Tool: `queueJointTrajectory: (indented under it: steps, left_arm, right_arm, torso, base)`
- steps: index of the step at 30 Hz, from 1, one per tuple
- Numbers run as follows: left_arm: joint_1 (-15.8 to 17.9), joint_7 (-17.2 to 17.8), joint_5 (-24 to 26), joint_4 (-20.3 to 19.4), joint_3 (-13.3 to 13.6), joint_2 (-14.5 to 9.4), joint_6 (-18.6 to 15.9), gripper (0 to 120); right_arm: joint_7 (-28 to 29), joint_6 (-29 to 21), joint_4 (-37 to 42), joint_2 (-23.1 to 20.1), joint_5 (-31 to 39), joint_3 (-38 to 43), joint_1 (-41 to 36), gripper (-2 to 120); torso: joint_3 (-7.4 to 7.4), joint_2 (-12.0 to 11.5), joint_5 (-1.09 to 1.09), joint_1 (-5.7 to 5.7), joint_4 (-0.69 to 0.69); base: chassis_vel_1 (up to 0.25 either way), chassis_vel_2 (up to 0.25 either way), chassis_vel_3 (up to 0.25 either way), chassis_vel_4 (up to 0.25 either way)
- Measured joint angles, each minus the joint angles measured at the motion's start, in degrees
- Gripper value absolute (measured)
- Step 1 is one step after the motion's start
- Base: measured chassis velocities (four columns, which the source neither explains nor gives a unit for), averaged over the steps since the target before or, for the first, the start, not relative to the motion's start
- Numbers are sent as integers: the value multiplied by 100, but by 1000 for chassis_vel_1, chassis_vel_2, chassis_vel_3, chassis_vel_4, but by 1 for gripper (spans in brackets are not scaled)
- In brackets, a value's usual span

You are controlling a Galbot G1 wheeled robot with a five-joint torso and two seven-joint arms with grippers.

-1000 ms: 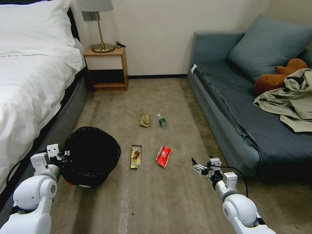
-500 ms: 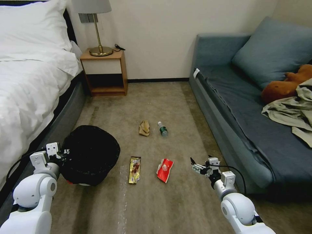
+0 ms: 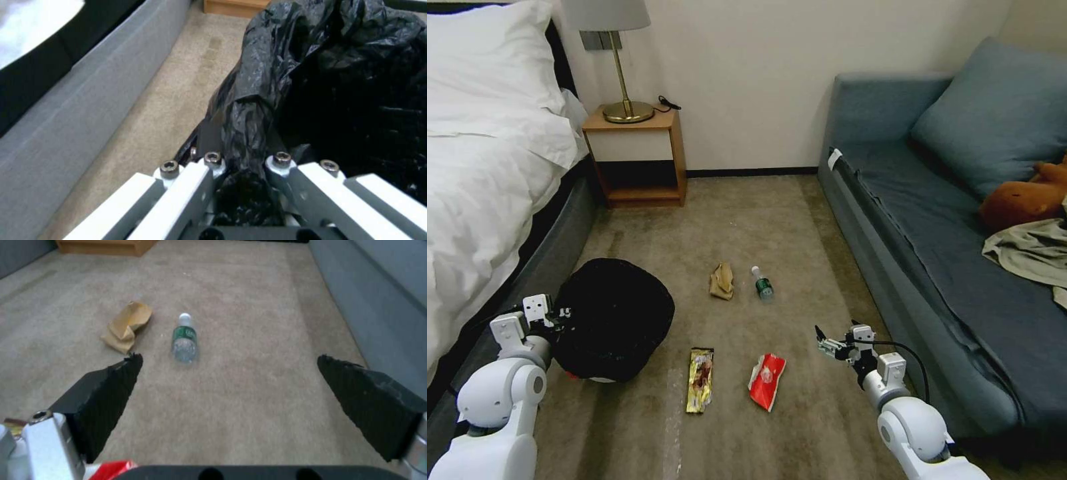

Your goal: Pick up the trash bin, then pick up the garbage on the floor and place it into the trash bin.

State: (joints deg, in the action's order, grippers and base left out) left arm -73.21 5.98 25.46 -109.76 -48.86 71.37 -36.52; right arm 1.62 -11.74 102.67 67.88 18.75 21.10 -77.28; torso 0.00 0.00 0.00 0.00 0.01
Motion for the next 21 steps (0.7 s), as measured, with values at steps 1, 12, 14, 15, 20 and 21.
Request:
queueJointTrajectory:
  steps: [1, 12, 14, 15, 20, 21]
  left_arm:
    - [-8, -1, 0, -5, -6, 6, 3, 4]
    - [-85, -22, 64, -30, -296, -48, 11, 4]
    - [-106, -23, 83, -30, -340, -71, 11, 4]
    - [-120, -23, 90, -31, -365, -82, 11, 4]
    - [-202, -31, 103, -50, -476, -120, 11, 4]
    - [-235, -36, 103, -58, -516, -127, 11, 4]
  right_arm:
    - [1, -5, -18, -2, -3, -27, 23, 100]
    - [142, -387, -269, -212, 195, -659, 697, 100]
    - [151, -471, -315, -257, 259, -760, 833, 100]
    - [156, -514, -346, -284, 288, -825, 916, 100]
    - [182, -747, -533, -410, 456, -1215, 1329, 100]
    - [202, -837, -618, -446, 511, -1360, 1471, 100]
  torso:
    - [1, 0, 0, 1, 0]
    - [0, 0, 0, 0, -1]
    - [0, 0, 0, 0, 0]
    - [0, 0, 0, 0, -1]
    - [0, 0, 0, 0, 0]
    - [0, 0, 0, 0, 0]
  base:
    - [-93, 83, 62, -86]
    - [-5, 5, 11, -4]
    - [0, 0, 0, 0]
    - [0, 0, 0, 0]
    - [0, 0, 0, 0]
    - [0, 0, 0, 0]
